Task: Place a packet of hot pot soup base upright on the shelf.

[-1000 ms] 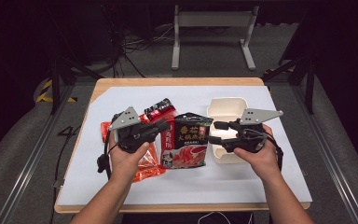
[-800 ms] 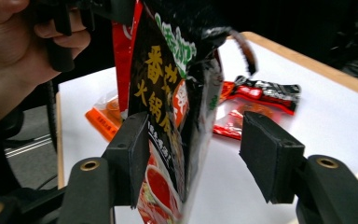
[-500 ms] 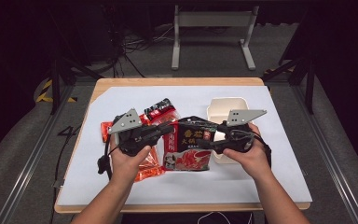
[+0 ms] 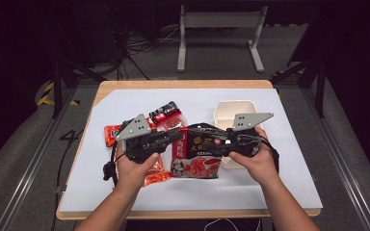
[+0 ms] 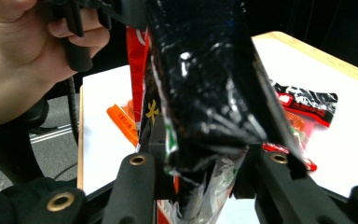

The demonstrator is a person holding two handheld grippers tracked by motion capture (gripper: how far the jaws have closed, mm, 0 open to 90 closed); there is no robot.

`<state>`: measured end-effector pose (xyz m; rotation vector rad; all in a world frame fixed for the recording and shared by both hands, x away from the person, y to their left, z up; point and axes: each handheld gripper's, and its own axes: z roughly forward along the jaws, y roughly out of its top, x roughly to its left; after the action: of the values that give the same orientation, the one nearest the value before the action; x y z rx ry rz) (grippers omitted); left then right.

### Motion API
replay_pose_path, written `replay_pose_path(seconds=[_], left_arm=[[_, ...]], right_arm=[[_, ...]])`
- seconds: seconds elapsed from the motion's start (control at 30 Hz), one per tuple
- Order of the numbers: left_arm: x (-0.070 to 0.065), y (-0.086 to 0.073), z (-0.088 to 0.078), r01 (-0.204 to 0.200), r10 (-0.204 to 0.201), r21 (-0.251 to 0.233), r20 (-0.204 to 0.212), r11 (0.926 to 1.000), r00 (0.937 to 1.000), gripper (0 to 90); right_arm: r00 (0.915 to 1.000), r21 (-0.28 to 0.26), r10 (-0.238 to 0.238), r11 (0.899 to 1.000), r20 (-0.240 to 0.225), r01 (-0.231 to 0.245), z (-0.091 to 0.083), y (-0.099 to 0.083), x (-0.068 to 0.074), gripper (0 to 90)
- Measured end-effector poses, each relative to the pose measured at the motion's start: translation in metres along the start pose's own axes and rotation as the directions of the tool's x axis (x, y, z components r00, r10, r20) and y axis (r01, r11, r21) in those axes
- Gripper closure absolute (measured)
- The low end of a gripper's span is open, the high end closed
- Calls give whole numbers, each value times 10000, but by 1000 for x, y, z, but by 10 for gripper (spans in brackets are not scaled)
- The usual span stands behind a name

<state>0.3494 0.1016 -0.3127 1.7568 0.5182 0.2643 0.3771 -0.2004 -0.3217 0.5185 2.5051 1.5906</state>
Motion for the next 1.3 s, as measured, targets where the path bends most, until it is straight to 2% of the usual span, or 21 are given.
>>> replay_pose_path(seconds=[0.13,0.17,0.43,0.67,0.77,0.87,0.93,0.97,1.0,1.13,1.3], left_arm=[[-1,-1,1,75,-74,87,-148,9999,9999,865],[-2,0,1,-25,27,114,-257,9999,9997,864],[-4,-1,0,-95,101,90,-585,9999,9982,863],[1,-2,-6,170,-170,-7,-623,9999,9979,842],[2,-3,-7,290,-290,-20,-671,9996,9973,785],[6,-3,-10,572,-571,5,-448,9984,9974,702],[7,-4,-11,633,-634,-45,-384,9980,9973,613],[9,-3,-13,699,-704,-115,-435,9975,9966,552],[9,-3,-15,747,-755,-179,-491,9970,9959,552],[13,-2,-23,806,-831,-381,-698,9960,9941,435],[17,-2,-30,858,-897,-442,-942,9953,9915,396]], right_arm=[[9998,199,82,9998,203,-86,-1,3,-2,694],[9996,250,66,9997,284,-73,0,4,-3,695],[9977,309,-104,9995,665,84,2,10,-5,699],[9975,361,-565,9978,423,550,1,19,-4,783],[9986,214,-480,9986,206,475,0,21,-7,794],[9989,121,-451,9989,114,449,-1,24,-10,801],[9991,73,-425,9991,63,425,-2,26,-11,804],[9989,147,-465,9988,77,464,-3,30,-12,805],[9989,147,-465,9988,77,464,-3,30,-12,805],[9986,159,-495,9987,164,493,-5,35,-18,806],[9989,-151,-422,9990,194,425,-12,42,-27,805]])
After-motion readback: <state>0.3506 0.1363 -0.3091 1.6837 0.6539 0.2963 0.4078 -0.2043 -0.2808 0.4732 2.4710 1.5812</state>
